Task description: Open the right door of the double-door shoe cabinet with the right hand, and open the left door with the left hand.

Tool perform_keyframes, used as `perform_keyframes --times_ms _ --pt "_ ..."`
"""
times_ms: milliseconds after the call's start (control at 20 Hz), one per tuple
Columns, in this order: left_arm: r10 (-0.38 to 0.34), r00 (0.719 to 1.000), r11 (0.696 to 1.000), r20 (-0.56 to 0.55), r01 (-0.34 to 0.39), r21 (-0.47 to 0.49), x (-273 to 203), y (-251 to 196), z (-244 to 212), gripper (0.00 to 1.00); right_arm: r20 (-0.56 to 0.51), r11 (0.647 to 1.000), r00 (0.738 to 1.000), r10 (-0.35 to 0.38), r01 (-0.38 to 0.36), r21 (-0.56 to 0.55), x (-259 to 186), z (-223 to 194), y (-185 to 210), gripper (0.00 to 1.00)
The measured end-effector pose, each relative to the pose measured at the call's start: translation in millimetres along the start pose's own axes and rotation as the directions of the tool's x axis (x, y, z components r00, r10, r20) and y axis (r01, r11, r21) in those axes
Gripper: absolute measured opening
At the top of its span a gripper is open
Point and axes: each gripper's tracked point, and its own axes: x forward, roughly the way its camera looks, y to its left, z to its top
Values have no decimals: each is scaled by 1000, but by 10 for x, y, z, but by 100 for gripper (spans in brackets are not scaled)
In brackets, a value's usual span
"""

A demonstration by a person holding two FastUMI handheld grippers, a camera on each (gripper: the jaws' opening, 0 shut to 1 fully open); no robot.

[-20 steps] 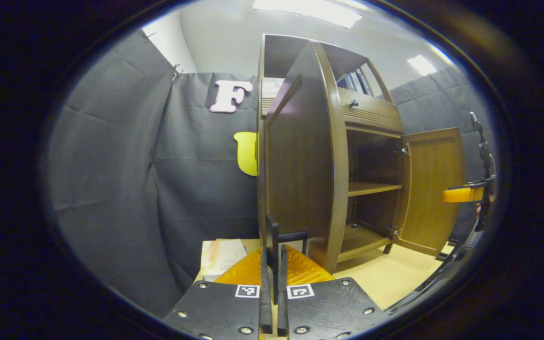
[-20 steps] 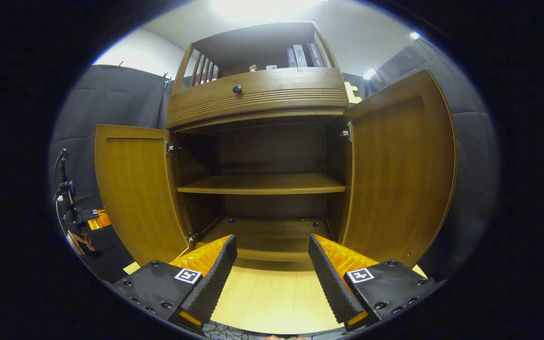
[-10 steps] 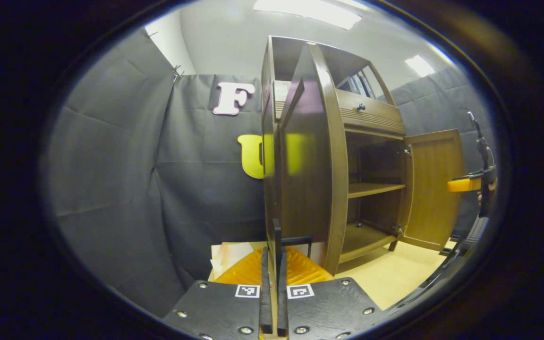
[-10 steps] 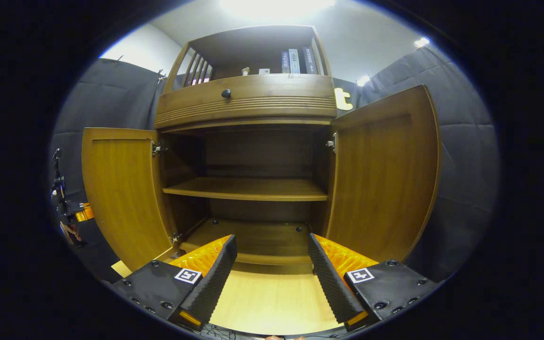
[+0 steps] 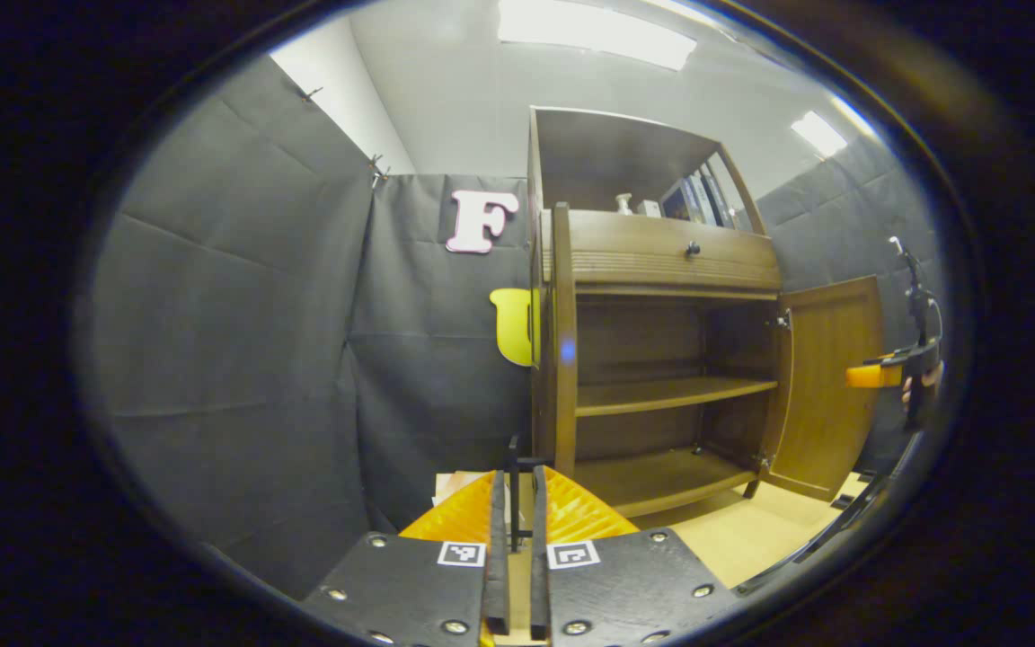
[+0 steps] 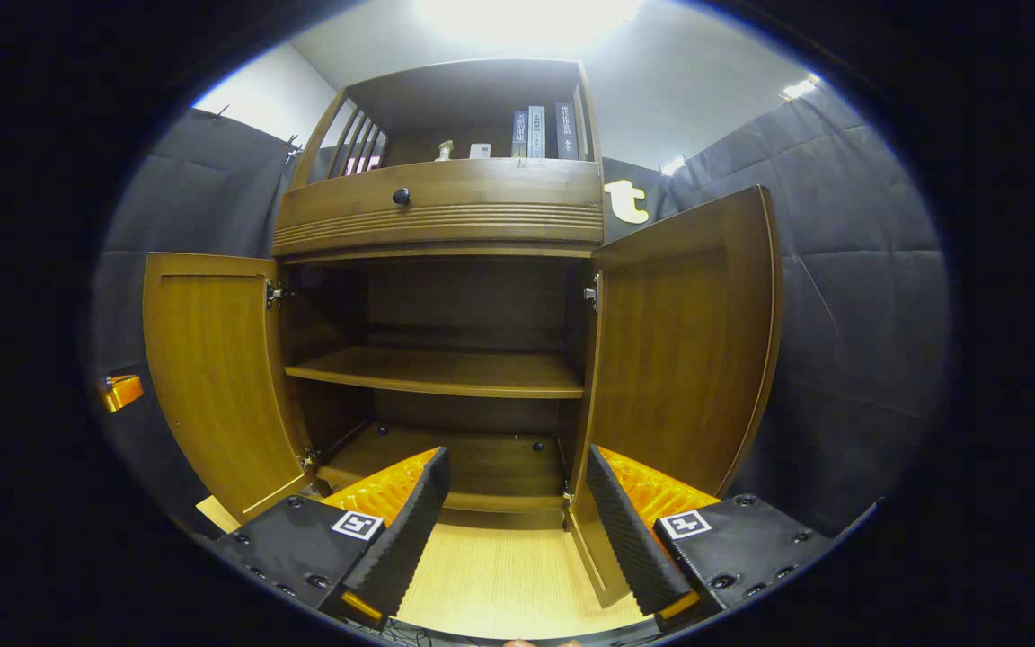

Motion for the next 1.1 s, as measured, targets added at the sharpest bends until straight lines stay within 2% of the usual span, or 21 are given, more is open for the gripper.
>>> perform_keyframes --times_ms 50,150,200,250,350,450,550,600,650,950,1000,1100 --pt "9 1000 1000 5 -8 -19 -49 -69 62 19 -1 1000 1000 15 -15 15 25 2 27 96" --pt "29 1000 999 9 -28 -42 -134 -238 162 39 4 998 999 49 -49 35 36 32 81 93" --pt "50 999 998 12 -49 -32 -162 -296 230 48 11 997 998 66 -66 34 21 51 88 96" --pt "72 997 997 17 -71 -15 -167 -377 258 58 18 996 997 81 -81 29 -15 72 75 93" --pt "99 995 995 21 -99 -12 -188 -618 317 78 30 993 993 114 -114 27 -112 91 26 96" --pt "125 992 991 17 -124 -59 -181 -915 363 97 11 987 988 155 -155 43 -206 20 -5 94" --pt "151 989 982 -1 -150 -113 -167 -1160 354 98 -2 983 984 178 -178 39 -288 -43 -87 94" --pt "167 986 977 -11 -167 -132 -178 -1262 355 98 1 982 983 184 -184 31 -325 -47 -134 99" --pt "179 983 973 -26 -181 -142 -188 -1362 359 97 5 981 981 195 -195 26 -346 -32 -169 96" --pt "260 964 959 -57 -264 -98 -429 -1676 506 97 23 966 966 258 -258 30 -349 23 -236 96" --pt "265 963 958 -51 -268 -97 -465 -1735 543 97 24 965 966 258 -259 33 -335 35 -242 93" --pt "243 969 965 -48 -247 -91 -513 -1840 553 97 31 967 968 250 -251 39 -323 77 -255 96"
